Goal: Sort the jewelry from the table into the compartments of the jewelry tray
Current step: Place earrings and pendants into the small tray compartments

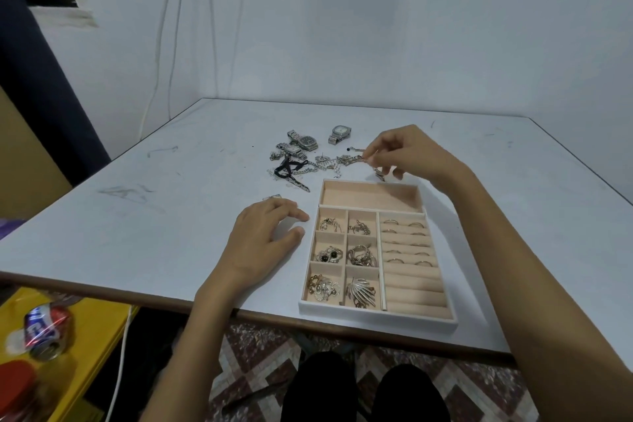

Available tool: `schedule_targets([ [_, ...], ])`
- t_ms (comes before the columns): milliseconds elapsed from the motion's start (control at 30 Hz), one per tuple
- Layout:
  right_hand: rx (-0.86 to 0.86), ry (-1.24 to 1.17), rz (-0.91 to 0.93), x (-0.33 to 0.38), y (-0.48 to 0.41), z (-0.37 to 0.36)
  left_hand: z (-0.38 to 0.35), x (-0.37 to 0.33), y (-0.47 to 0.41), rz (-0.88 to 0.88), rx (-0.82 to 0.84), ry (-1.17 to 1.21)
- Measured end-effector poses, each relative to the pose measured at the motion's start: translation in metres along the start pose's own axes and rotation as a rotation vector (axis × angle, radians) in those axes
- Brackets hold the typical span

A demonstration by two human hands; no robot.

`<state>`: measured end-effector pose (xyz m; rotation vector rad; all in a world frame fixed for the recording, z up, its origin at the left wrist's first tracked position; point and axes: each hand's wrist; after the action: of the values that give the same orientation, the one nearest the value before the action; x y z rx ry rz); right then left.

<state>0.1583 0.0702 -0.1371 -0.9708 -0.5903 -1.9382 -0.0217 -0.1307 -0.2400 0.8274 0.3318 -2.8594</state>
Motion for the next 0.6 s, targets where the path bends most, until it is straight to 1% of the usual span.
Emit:
schedule_targets([
  [67,-0.067,0.059,-0.041,-0.012,-0.014,-0.001,0.001,-0.001,-0.001,0.02,-0.002,0.014],
  [100,-0.064,0.092,-0.055,-0.017,-0.021,-0.003,0.001,-0.002,-0.002,0.028,-0.004,0.024],
  [333,0.092,0.4,-0.022,-0.021,-0.064,-0.023,0.0,-0.001,-0.001,0.033,-0.005,0.026],
  [467,0.093,0.495,-0.048,-0.019,-0.072,-0.031,0.0,-0.002,0.0,0.023,-0.016,0.029],
  [600,0.085,0.508,-0.065,-0.027,-0.074,-0.032,0.002,-0.004,-0.001,0.043,-0.023,0.05],
])
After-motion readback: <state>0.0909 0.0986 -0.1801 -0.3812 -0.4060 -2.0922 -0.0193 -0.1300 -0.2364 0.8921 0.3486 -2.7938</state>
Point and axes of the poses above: each hand's wrist, its own y-axis away from the middle knuckle, its own z-axis out of the back of the hand, x = y × z, and after that the axes turned 13 degrees about x, right-handed
